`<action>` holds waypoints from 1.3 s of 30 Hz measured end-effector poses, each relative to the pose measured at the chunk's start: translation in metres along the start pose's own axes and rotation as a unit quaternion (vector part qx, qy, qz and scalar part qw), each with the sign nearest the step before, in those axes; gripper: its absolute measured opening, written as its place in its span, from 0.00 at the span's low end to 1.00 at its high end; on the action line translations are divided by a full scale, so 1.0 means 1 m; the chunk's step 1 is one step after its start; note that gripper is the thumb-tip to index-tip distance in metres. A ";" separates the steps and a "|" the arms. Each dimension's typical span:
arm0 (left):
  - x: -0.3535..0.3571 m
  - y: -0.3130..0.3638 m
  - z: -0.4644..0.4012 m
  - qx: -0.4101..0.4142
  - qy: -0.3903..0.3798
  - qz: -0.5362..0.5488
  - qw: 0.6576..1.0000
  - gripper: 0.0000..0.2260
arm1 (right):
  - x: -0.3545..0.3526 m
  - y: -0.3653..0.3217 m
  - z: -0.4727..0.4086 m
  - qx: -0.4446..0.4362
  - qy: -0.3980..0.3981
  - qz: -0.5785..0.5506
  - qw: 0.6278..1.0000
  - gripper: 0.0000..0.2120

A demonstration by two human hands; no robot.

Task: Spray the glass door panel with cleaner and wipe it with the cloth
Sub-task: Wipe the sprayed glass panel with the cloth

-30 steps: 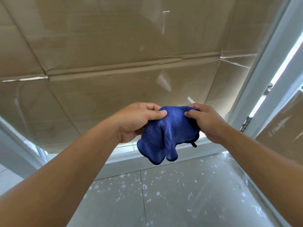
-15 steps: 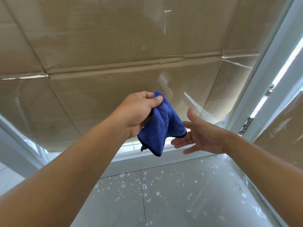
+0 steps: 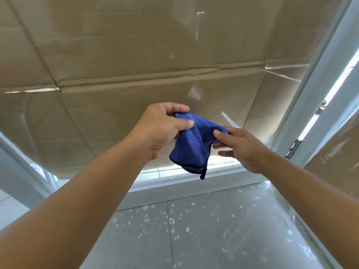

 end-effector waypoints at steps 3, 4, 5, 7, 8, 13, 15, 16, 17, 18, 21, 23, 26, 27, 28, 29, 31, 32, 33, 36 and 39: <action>-0.005 0.001 -0.002 0.062 0.015 -0.072 0.995 0.18 | -0.005 -0.013 0.000 -0.030 0.031 0.035 0.998 0.09; -0.006 0.002 -0.002 0.076 0.022 -0.084 0.993 0.20 | -0.006 -0.017 0.000 -0.040 0.038 0.045 0.997 0.09; -0.007 0.002 -0.003 0.087 0.028 -0.093 0.991 0.21 | -0.007 -0.020 -0.001 -0.045 0.041 0.047 0.997 0.09; -0.008 0.005 -0.003 0.111 0.033 -0.107 0.987 0.23 | -0.008 -0.024 -0.001 -0.047 0.040 0.039 0.997 0.09; -0.009 0.007 -0.002 0.128 0.035 -0.117 0.984 0.23 | -0.007 -0.027 -0.001 -0.051 0.038 0.035 0.997 0.09; -0.012 0.011 -0.002 0.183 0.044 -0.192 0.963 0.27 | -0.002 -0.034 0.001 -0.027 0.006 -0.066 0.997 0.09; -0.014 0.008 -0.004 0.175 0.045 -0.187 0.966 0.23 | -0.001 -0.036 0.003 -0.001 -0.015 -0.107 0.994 0.11; -0.015 0.006 -0.005 0.168 0.043 -0.187 0.967 0.22 | -0.001 -0.037 0.003 0.014 -0.022 -0.123 0.992 0.12; -0.016 0.005 -0.007 0.161 0.040 -0.189 0.968 0.20 | -0.002 -0.037 0.003 0.027 -0.026 -0.135 0.990 0.14; -0.017 0.004 -0.009 0.153 0.036 -0.193 0.969 0.19 | -0.002 -0.037 0.003 0.039 -0.031 -0.144 0.988 0.17; -0.022 0.001 -0.013 0.130 0.022 -0.196 0.972 0.17 | 0.000 -0.038 0.004 0.053 -0.067 -0.153 0.984 0.23; -0.025 0.000 -0.015 0.121 0.020 -0.199 0.972 0.17 | 0.002 -0.040 0.006 0.048 -0.085 -0.149 0.984 0.26; -0.027 0.001 -0.017 0.116 0.017 -0.209 0.971 0.18 | 0.003 -0.047 0.007 0.015 -0.085 -0.140 0.986 0.23; -0.027 0.002 -0.017 0.113 0.010 -0.203 0.973 0.20 | 0.002 -0.049 0.007 -0.010 -0.078 -0.127 0.989 0.22; -0.027 0.004 -0.017 0.113 0.000 -0.193 0.975 0.22 | 0.001 -0.051 0.007 -0.033 -0.069 -0.115 0.990 0.22; -0.027 0.006 -0.016 0.119 -0.012 -0.182 0.976 0.24 | 0.000 -0.052 0.006 -0.053 -0.060 -0.108 0.991 0.22; -0.027 0.010 -0.015 0.144 -0.032 -0.173 0.974 0.27 | -0.003 -0.056 0.006 -0.082 -0.045 -0.103 0.990 0.20; -0.028 0.012 -0.014 0.158 -0.037 -0.173 0.972 0.27 | -0.004 -0.057 0.006 -0.088 -0.038 -0.102 0.990 0.17; -0.029 0.014 -0.013 0.168 -0.041 -0.175 0.969 0.25 | -0.006 -0.058 0.005 -0.094 -0.031 -0.095 0.991 0.14; -0.031 0.016 -0.011 0.182 -0.051 -0.174 0.966 0.18 | -0.013 -0.055 0.000 -0.095 0.010 -0.072 0.993 0.18; -0.028 0.015 -0.008 0.180 -0.062 -0.188 0.963 0.04 | -0.019 -0.048 -0.004 -0.058 0.072 -0.048 0.995 0.16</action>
Point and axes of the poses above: each hand's wrist, its own z-axis away from the middle knuckle, its own x-axis out of the palm, y = z × x, the point moved 7 cm from there along -z, towards the middle knuckle, and after that the axes turned 15 degrees about y, right-handed, at the moved point
